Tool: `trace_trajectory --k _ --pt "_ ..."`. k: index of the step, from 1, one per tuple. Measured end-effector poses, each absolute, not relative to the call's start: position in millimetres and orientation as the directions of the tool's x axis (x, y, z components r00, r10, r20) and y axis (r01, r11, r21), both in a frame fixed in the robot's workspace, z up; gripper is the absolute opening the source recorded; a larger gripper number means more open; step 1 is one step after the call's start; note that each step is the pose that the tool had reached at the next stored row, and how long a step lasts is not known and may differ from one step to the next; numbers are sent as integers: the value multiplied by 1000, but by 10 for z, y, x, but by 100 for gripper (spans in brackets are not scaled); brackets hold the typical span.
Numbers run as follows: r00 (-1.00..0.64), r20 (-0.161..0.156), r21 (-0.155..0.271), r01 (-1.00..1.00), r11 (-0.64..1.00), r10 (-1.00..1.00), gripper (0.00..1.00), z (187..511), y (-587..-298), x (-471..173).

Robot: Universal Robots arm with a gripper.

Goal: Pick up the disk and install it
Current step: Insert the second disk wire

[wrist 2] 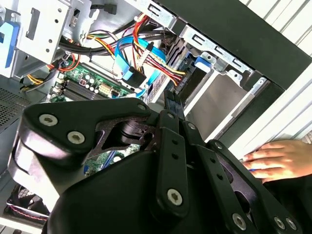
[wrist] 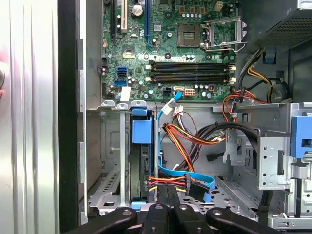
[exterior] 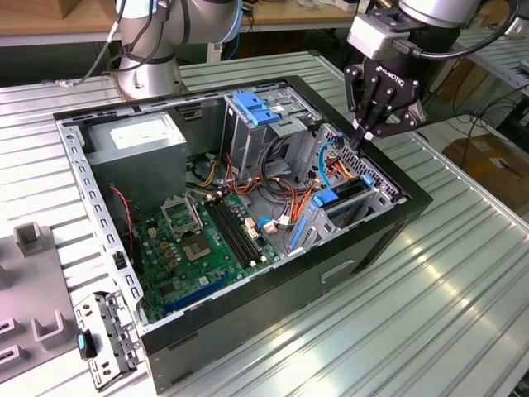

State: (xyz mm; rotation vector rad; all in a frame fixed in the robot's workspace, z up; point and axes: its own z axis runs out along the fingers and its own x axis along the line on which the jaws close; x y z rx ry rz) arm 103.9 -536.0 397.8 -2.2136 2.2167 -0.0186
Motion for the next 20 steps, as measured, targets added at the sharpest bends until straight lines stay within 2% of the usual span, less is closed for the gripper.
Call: trace_trajectory --k 4,12,18,20 --pt "-1 2 -15 -1000 1 -1000 11 3979 -5352 1038" --pt "-1 13 -3 -1000 1 -1000 11 3978 -5056 1037" --pt "0 65 35 -999 2 -998 11 3947 -4901 1060" --pt "0 98 35 -999 4 -995 11 3942 -4839 1062"
